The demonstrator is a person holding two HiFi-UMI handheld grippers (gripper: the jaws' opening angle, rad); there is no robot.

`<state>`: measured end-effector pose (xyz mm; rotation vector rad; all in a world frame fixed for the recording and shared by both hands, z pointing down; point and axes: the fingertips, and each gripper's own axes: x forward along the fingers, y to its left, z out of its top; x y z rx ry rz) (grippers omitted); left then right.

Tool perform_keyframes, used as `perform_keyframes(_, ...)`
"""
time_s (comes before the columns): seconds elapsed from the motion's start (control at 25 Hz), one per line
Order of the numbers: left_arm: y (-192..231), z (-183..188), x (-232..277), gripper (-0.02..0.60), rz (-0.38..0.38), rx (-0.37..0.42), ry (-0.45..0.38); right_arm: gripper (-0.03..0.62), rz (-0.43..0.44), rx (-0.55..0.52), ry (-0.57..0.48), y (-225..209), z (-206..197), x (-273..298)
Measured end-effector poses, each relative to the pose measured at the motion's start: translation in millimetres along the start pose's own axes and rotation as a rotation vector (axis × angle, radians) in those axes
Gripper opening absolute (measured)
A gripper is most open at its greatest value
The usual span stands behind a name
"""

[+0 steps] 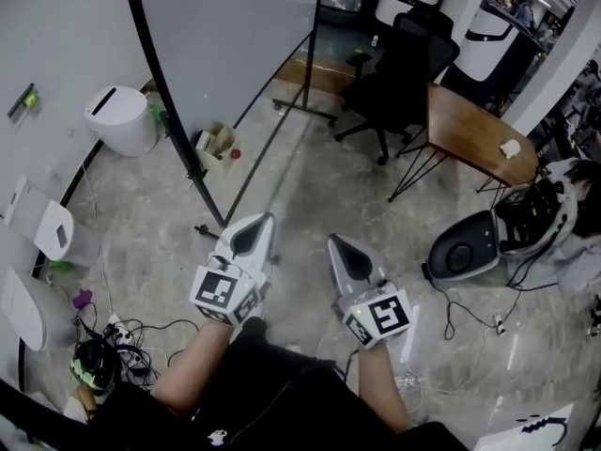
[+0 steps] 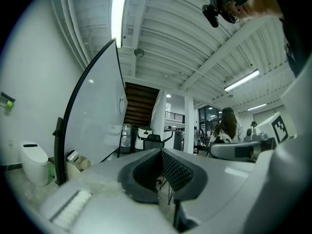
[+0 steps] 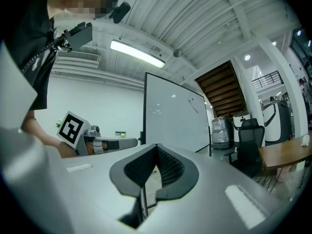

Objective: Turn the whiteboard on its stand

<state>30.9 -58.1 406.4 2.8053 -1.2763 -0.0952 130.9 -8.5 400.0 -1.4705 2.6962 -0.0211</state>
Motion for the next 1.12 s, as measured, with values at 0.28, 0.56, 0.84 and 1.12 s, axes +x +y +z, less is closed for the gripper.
perform_keyframes(0.28, -16.5, -5.3, -17.8, 0.002, 0.031, 0.026, -0.001, 0.008, 0.017, -0.007, 0.004, 9.7, 0.2, -23.5)
perform_keyframes(0.56, -33.8, -9.3, -27.9, 0.002, 0.056, 0.031, 0.001, 0.008, 0.02, -0.016, 0.018, 12.5, -4.0, -37.6)
perform_keyframes(0.84, -48.8, -12.0, -31.6, 0.0, 0.078, 0.023, 0.023, 0.008, 0.042, -0.002, 0.026, 16.3, -6.9, -45.3)
perform_keyframes(1.12, -42.4, -11.3, -36.7, 0.0, 0.071, 0.028, 0.032, 0.008, 0.068, 0.007, 0.026, 24.1, -5.8, -35.4)
